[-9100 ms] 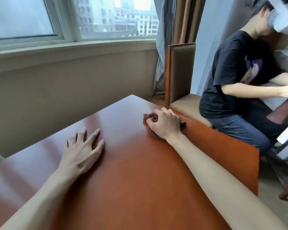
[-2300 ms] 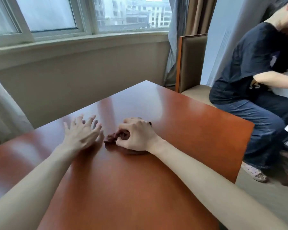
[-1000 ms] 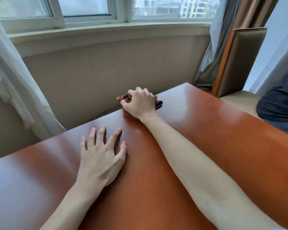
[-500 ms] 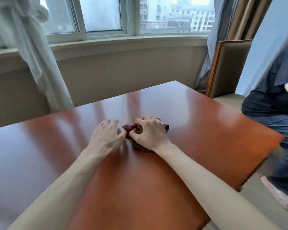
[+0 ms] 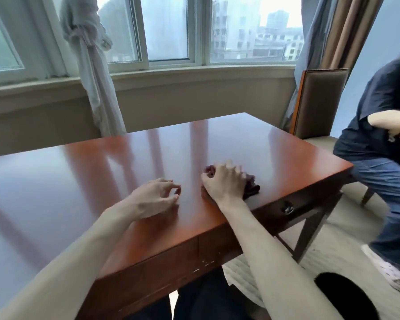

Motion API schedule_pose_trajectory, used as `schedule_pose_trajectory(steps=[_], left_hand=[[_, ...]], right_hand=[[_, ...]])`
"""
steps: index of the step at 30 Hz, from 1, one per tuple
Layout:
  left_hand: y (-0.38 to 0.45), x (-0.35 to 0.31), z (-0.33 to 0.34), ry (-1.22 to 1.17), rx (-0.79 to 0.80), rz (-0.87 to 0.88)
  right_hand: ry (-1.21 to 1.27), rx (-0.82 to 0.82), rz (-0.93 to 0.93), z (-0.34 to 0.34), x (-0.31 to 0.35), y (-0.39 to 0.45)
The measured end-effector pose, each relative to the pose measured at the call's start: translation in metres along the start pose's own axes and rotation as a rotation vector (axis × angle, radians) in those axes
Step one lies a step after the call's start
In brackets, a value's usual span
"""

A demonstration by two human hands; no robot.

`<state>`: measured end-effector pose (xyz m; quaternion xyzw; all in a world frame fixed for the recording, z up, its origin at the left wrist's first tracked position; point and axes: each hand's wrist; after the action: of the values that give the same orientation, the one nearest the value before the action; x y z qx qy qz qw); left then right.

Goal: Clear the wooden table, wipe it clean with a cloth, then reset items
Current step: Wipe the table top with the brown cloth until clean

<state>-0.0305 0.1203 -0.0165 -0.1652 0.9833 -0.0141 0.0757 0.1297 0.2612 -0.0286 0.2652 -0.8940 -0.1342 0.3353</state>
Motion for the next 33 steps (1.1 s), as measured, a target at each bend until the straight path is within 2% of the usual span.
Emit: schedule_pose_trajectory(steps=[2,3,4,5,8,11,15,19,22,25,28,33], left_hand=[[0.006,0.015,-0.016,-0.082,-0.071,-0.039],[0.011,0.027,-0.019,-0.071,-0.107,-0.072],[0.017,0.040,-0.021,-0.045,-0.122,-0.115],[0.023,0.053,-0.022,-0.010,-0.122,-0.156],[0.052,0.090,-0.018,0.075,-0.106,-0.263],[0.090,0.120,-0.005,0.155,-0.097,-0.327],[0.112,0.136,0.022,0.141,-0.135,-0.390],[0.111,0.139,0.027,0.144,-0.165,-0.411],[0.111,0.136,0.024,0.155,-0.180,-0.425],[0.109,0.134,0.023,0.132,-0.158,-0.424],[0.108,0.132,0.021,0.090,-0.178,-0.411],[0.086,0.136,0.001,-0.303,-0.265,-0.357]], right_hand=[[0.091,0.148,-0.307,0.016,0.030,-0.035],[0.152,0.251,-0.393,0.018,0.034,-0.039],[0.192,0.329,-0.401,0.019,0.036,-0.029],[0.192,0.338,-0.351,0.023,0.037,-0.011],[0.084,0.160,-0.216,0.058,0.042,0.040],[0.095,0.237,-0.306,0.104,0.057,0.081],[0.098,0.137,-0.138,0.162,0.058,0.191],[0.099,0.161,-0.122,0.219,0.063,0.294],[0.094,0.105,-0.054,0.238,0.060,0.336],[0.051,0.137,-0.077,0.232,0.064,0.315],[0.063,0.226,-0.175,0.189,0.068,0.238],[0.129,0.286,-0.346,0.097,0.075,0.056]])
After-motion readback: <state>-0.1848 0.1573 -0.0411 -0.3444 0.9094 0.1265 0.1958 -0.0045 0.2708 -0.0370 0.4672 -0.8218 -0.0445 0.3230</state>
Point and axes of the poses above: each hand's wrist, its own y-axis towards the middle knuckle, its own z-axis out of the palm, x = y × z, and after that the axes turned 14 degrees about y, right-handed
